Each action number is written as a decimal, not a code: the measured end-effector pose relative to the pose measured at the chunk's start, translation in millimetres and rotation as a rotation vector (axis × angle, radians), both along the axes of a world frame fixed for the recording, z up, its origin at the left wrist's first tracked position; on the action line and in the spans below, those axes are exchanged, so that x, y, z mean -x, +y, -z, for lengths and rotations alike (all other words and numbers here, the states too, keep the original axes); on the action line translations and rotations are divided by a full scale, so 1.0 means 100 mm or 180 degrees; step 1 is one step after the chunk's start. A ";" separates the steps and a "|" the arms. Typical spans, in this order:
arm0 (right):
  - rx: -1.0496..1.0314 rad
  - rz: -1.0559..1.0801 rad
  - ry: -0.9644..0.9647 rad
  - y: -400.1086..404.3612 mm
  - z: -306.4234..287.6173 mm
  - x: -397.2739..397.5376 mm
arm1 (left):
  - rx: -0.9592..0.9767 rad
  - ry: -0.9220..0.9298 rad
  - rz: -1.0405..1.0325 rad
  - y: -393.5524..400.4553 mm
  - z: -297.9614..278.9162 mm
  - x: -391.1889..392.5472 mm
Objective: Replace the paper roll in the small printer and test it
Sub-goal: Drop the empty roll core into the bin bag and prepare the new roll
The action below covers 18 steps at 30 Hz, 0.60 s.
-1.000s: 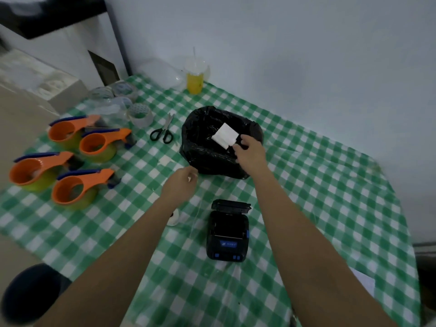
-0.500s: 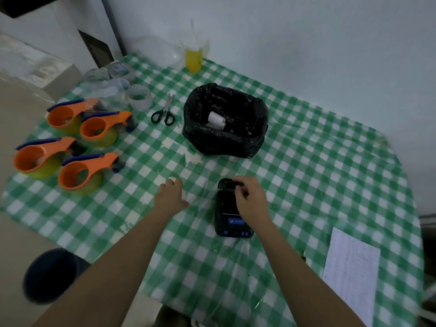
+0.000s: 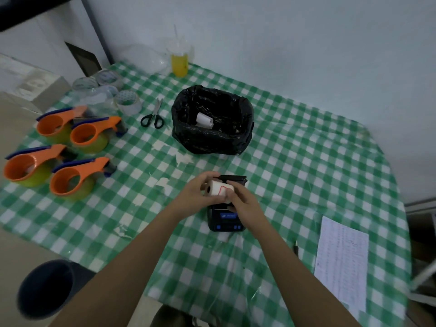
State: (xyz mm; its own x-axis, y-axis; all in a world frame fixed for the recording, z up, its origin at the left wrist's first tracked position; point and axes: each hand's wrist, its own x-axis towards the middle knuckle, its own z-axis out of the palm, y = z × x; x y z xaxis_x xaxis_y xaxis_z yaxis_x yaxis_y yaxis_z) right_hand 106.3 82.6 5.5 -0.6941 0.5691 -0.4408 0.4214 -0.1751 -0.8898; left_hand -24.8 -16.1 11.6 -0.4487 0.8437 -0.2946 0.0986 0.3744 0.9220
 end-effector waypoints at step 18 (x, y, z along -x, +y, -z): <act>-0.1814 -0.0334 0.0042 0.27 -0.32 -0.37 | -0.0044 0.0543 0.0573 0.17 -0.18 -0.27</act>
